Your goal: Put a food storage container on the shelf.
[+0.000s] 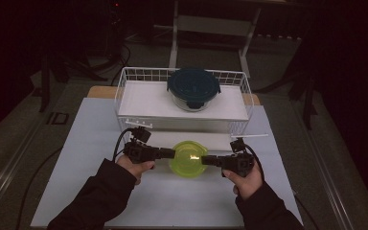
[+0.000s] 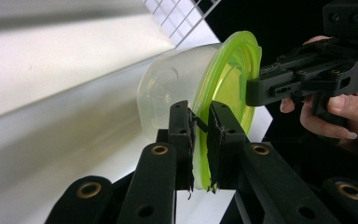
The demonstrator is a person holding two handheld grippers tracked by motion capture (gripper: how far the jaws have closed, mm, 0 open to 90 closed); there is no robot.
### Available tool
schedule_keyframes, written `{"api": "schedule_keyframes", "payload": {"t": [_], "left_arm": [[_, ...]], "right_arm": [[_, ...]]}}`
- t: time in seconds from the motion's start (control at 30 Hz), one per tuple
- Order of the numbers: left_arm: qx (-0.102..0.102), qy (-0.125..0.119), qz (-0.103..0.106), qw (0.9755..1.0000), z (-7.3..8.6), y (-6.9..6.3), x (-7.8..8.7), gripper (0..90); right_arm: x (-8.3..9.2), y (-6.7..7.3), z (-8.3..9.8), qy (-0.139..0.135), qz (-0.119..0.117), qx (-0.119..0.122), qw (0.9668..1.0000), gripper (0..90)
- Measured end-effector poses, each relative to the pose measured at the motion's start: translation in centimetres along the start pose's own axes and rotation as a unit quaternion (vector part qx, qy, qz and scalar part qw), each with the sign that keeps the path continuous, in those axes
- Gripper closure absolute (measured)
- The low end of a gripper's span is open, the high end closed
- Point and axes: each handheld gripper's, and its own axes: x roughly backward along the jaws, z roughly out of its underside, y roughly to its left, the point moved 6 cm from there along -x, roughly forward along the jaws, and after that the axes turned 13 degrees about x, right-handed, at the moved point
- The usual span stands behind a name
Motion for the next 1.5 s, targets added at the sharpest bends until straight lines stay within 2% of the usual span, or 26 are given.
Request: {"api": "schedule_keyframes", "payload": {"t": [0.17,0.57,0.63,0.77,0.87,0.9,0.93,1.13,1.27,1.5], "left_arm": [[-0.013,-0.009,0.006,0.9999,-1.1,-1.5,1.1,80.4],[-0.034,-0.031,0.002,0.9989,-3.8,-4.2,3.7,80.8],[-0.043,-0.038,-0.001,0.9984,-4.4,-4.8,4.2,80.8],[-0.048,-0.050,0.009,0.9976,-5.8,-5.9,4.8,80.8],[-0.054,-0.055,0.009,0.9970,-6.5,-6.5,5.2,80.8],[-0.057,-0.060,0.009,0.9965,-7.3,-7.2,5.6,80.8],[-0.059,-0.062,0.009,0.9963,-7.7,-7.5,5.8,80.8],[-0.068,-0.075,0.003,0.9949,-9.9,-8.9,6.8,80.8],[-0.070,-0.080,0.007,0.9943,-11.4,-9.7,7.3,80.8],[-0.078,-0.083,-0.008,0.9935,-13.9,-10.6,7.9,80.8]], "right_arm": [[1.1,0.7,-1.2,-0.013,-0.001,0.009,0.9999,80.8],[2.8,2.1,-4.8,-0.033,-0.001,0.030,0.9990,80.8],[3.2,2.4,-5.6,-0.038,0.001,0.036,0.9986,80.8],[4.3,2.7,-7.2,-0.049,0.006,0.045,0.9978,80.8],[4.9,2.9,-8.1,-0.053,0.010,0.052,0.9972,80.8],[5.1,3.0,-8.6,-0.054,0.012,0.055,0.9969,80.8],[5.7,3.1,-9.7,-0.059,0.013,0.060,0.9964,80.8],[6.8,3.4,-12.2,-0.070,0.016,0.068,0.9951,80.8],[7.6,3.6,-13.9,-0.081,0.020,0.075,0.9936,80.8],[8.1,3.3,-16.3,-0.089,0.029,0.080,0.9924,80.7]]}}
